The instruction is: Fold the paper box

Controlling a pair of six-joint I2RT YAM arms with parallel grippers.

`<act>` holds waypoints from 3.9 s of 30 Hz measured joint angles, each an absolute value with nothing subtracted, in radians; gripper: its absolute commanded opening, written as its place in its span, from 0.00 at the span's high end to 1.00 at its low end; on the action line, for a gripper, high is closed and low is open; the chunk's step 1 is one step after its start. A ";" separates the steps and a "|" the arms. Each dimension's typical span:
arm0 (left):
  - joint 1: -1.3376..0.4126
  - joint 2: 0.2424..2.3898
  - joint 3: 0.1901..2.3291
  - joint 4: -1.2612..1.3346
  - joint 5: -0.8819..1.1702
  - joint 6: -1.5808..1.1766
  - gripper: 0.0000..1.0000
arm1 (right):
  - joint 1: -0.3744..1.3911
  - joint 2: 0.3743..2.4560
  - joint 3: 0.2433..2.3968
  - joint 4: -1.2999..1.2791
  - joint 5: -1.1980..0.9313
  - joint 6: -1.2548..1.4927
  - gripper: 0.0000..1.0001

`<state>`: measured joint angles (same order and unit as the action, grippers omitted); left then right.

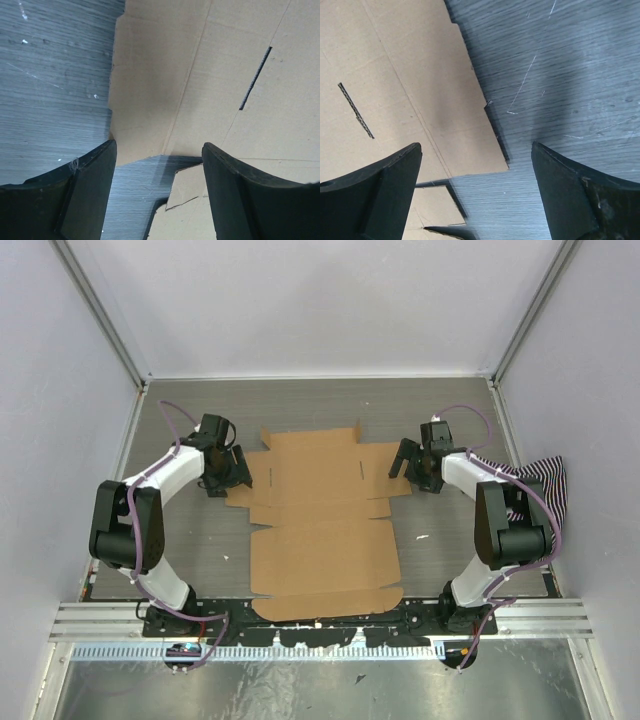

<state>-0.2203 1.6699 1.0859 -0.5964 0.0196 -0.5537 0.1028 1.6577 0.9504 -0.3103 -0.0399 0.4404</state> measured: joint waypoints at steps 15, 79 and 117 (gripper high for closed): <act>-0.294 1.470 0.840 -0.542 0.154 -0.638 0.29 | 0.241 1.414 0.774 -0.333 -0.112 0.449 0.07; -0.489 1.658 0.941 -0.379 0.230 -0.727 0.31 | 0.604 1.602 0.907 -0.281 -0.150 0.535 0.12; -0.344 2.289 2.183 -0.913 -0.137 -0.508 0.32 | 0.562 1.367 1.076 -0.600 0.302 0.463 0.13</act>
<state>-0.3443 2.2887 2.1830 -0.9131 -0.1368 -0.5079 0.5625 1.3674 1.0756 -0.5999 0.3023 0.4625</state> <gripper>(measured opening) 0.691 0.873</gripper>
